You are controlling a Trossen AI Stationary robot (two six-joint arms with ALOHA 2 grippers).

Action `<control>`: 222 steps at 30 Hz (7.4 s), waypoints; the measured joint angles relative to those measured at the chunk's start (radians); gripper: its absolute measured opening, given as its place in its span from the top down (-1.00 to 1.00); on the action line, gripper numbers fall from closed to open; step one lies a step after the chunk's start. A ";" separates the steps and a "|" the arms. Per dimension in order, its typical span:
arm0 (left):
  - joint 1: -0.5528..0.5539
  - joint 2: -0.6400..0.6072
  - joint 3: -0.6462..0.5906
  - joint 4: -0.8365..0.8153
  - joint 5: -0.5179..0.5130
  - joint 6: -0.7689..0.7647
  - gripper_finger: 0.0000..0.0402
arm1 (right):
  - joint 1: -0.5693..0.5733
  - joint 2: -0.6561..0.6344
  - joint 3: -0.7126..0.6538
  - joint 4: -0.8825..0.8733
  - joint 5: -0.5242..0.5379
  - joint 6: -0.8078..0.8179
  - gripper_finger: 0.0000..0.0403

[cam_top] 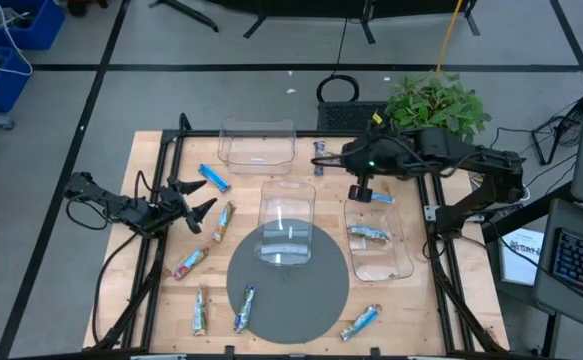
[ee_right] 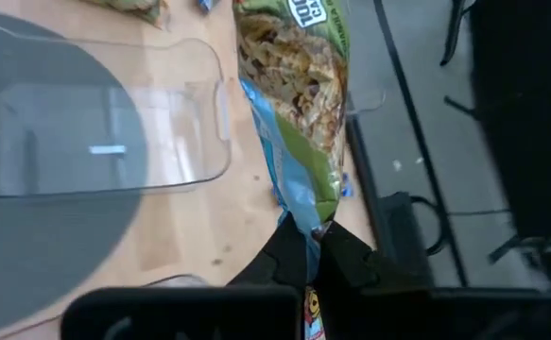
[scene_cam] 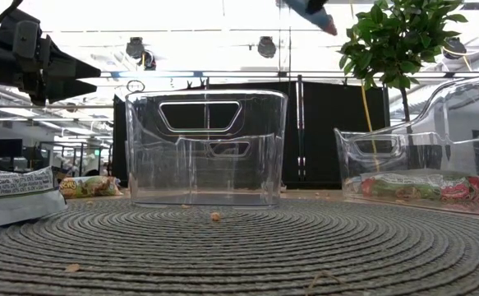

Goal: Pick and place Granola Bars by type
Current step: Put the red granola bar into the bottom right transparent bin

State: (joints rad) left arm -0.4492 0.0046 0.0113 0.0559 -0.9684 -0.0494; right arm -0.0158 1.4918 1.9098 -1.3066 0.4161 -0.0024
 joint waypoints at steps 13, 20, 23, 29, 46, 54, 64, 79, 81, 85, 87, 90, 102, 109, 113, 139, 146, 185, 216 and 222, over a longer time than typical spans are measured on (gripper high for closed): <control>0.000 0.000 0.000 0.000 0.000 0.000 -0.61 | 0.124 0.026 0.066 -0.211 -0.259 0.364 1.00; 0.000 0.000 0.000 0.000 0.000 0.000 -0.61 | 0.187 0.060 0.064 -0.237 -0.348 0.379 1.00; 0.000 0.000 0.000 0.000 0.000 0.000 -0.61 | 0.200 0.086 0.063 -0.271 -0.390 0.375 1.00; 0.000 0.000 0.000 -0.001 0.000 0.000 -0.61 | 0.241 0.127 0.049 -0.263 -0.395 0.337 1.00; 0.000 0.001 0.000 0.000 0.000 0.000 -0.61 | 0.305 -0.014 -0.426 -0.131 -0.392 0.384 1.00; 0.000 0.001 0.000 0.000 0.000 0.000 -0.61 | 0.319 -0.052 -0.586 -0.015 -0.392 0.388 1.00; 0.000 0.001 0.000 0.000 0.000 0.000 -0.61 | 0.319 -0.056 -0.756 0.091 -0.391 0.377 1.00; 0.000 0.001 0.000 0.000 0.000 0.000 -0.61 | 0.259 -0.056 -0.987 0.322 -0.396 0.359 1.00; 0.000 0.001 0.000 0.000 0.000 0.000 -0.61 | 0.257 -0.056 -1.003 0.354 -0.396 0.357 1.00; 0.000 0.001 0.000 0.000 0.000 0.000 -0.61 | 0.247 -0.056 -1.037 0.398 -0.395 0.343 1.00; 0.000 0.001 0.000 0.000 0.000 0.000 -0.61 | 0.235 -0.055 -1.052 0.416 -0.395 0.337 1.00; 0.000 0.001 0.000 0.000 0.000 0.000 -0.61 | 0.218 -0.055 -1.068 0.419 -0.395 0.324 1.00; 0.000 0.001 0.000 0.000 0.000 0.000 -0.61 | 0.185 -0.036 -1.095 0.465 -0.416 0.255 0.93; 0.000 0.001 0.000 0.000 0.000 0.000 -0.61 | 0.185 -0.034 -1.095 0.465 -0.429 0.251 0.64; 0.000 0.001 0.000 0.000 0.000 0.000 -0.61 | 0.185 -0.034 -1.095 0.465 -0.451 0.253 0.46; 0.000 0.001 0.000 0.000 0.000 0.000 -0.61 | 0.185 -0.093 -0.789 0.180 -0.416 0.222 -0.27; 0.000 0.001 0.000 0.000 0.000 0.000 -0.61 | 0.185 -0.125 -0.642 0.106 -0.416 0.229 -0.46; 0.000 0.001 0.000 0.000 0.000 0.000 -0.61 | 0.183 -0.112 -0.171 0.325 -0.419 -0.054 -0.60; 0.000 0.001 0.000 0.000 0.000 0.000 -0.61 | 0.149 0.256 -0.168 1.254 -0.385 -0.067 -0.60; 0.000 0.001 0.000 0.000 0.000 -0.011 -0.61 | 0.123 0.320 -0.168 1.302 -0.382 -0.017 -0.60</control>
State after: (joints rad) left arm -0.4494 0.0055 0.0114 0.0559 -0.9680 -0.0603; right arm 0.1077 1.8116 1.7416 -0.0049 0.0337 -0.0189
